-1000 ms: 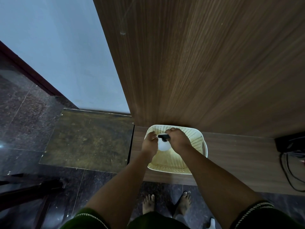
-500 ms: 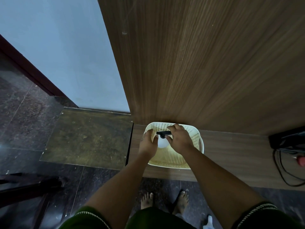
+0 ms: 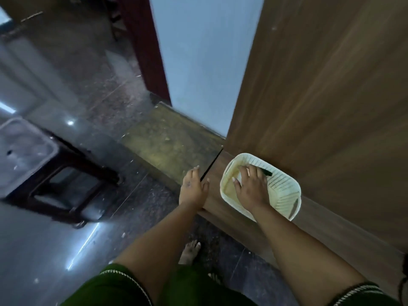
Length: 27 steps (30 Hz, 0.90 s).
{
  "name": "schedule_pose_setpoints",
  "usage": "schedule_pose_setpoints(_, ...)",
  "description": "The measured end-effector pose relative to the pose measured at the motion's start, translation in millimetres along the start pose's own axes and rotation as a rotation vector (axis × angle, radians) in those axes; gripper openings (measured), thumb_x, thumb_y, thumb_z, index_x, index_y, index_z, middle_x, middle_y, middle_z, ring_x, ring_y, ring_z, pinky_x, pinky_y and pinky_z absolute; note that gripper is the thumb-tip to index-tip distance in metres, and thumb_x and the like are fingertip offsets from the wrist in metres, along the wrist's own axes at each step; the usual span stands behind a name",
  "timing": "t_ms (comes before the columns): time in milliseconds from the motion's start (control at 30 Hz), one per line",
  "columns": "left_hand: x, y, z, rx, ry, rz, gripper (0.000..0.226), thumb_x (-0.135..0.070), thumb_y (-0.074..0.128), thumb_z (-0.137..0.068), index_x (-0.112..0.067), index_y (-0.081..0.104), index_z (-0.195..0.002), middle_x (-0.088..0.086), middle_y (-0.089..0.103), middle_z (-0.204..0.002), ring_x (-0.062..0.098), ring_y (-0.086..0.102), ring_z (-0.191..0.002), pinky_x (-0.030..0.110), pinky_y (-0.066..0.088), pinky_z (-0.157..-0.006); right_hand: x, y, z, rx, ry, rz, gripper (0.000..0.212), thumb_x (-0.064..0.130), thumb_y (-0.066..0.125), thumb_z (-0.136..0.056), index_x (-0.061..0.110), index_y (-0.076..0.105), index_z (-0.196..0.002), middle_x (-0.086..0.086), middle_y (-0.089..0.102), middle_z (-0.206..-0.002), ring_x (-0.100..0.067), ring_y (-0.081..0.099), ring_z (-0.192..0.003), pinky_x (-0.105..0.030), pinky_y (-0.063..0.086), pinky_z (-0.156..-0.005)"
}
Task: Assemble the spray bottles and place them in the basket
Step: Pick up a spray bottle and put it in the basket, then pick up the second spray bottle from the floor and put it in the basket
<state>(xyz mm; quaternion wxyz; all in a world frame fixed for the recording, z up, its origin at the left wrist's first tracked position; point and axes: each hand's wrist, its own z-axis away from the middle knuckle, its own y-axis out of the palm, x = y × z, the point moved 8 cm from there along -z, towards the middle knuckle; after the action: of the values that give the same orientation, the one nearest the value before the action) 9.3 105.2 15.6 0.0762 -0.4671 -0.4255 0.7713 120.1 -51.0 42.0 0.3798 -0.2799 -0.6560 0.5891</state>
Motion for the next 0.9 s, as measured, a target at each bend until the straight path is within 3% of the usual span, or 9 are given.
schedule_pose_setpoints(100, 62, -24, 43, -0.078, -0.173, 0.035, 0.061, -0.038, 0.047, -0.096, -0.006, 0.031, -0.146, 0.012, 0.038, -0.146, 0.029, 0.037, -0.135, 0.038, 0.033, -0.110, 48, 10, 14, 0.012, -0.158, -0.019, 0.043, 0.043, 0.041, -0.088, 0.018, 0.055, -0.120, -0.006, 0.058, -0.117, -0.026, 0.053, -0.110, -0.040, 0.045, -0.092)
schedule_pose_setpoints(367, 233, -98, 208, -0.308, -0.626, 0.135, 0.063, -0.038, 0.043, -0.098, -0.007, 0.023, -0.149, 0.014, 0.030, -0.152, 0.031, 0.029, -0.141, 0.040, 0.028, -0.113, 231, 76, 83, 0.215, -0.581, -0.053, 0.049, 0.046, 0.033, -0.088, 0.016, 0.056, -0.119, -0.008, 0.058, -0.115, -0.031, 0.055, -0.109, -0.044, 0.047, -0.091)
schedule_pose_setpoints(600, 373, -113, 371, -0.489, -1.056, 0.352, 0.064, -0.037, 0.044, -0.098, -0.011, 0.019, -0.151, 0.012, 0.023, -0.156, 0.032, 0.025, -0.143, 0.044, 0.031, -0.110, 389, 144, 194, 0.428, -0.927, -0.070, 0.045, 0.040, 0.045, -0.094, 0.016, 0.047, -0.131, -0.008, 0.050, -0.129, -0.029, 0.044, -0.124, -0.045, 0.039, -0.102)
schedule_pose_setpoints(733, 441, -95, 431, -0.540, -1.201, 0.445, 0.068, -0.039, 0.044, -0.098, -0.007, 0.017, -0.151, 0.016, 0.024, -0.155, 0.034, 0.026, -0.142, 0.045, 0.030, -0.111, 446, 202, 250, 0.540, -0.997, -0.060, 0.045, 0.038, 0.047, -0.093, 0.017, 0.045, -0.133, -0.008, 0.048, -0.132, -0.027, 0.041, -0.126, -0.044, 0.039, -0.103)
schedule_pose_setpoints(900, 535, -50, 463, -0.559, -1.317, 0.573, 0.066, -0.037, 0.046, -0.098, -0.006, 0.020, -0.150, 0.017, 0.027, -0.154, 0.035, 0.029, -0.141, 0.045, 0.030, -0.112, 481, 301, 300, 0.707, -0.955, -0.029, 0.048, 0.033, 0.052, -0.092, 0.015, 0.041, -0.135, -0.009, 0.043, -0.133, -0.029, 0.040, -0.126, -0.045, 0.040, -0.101)
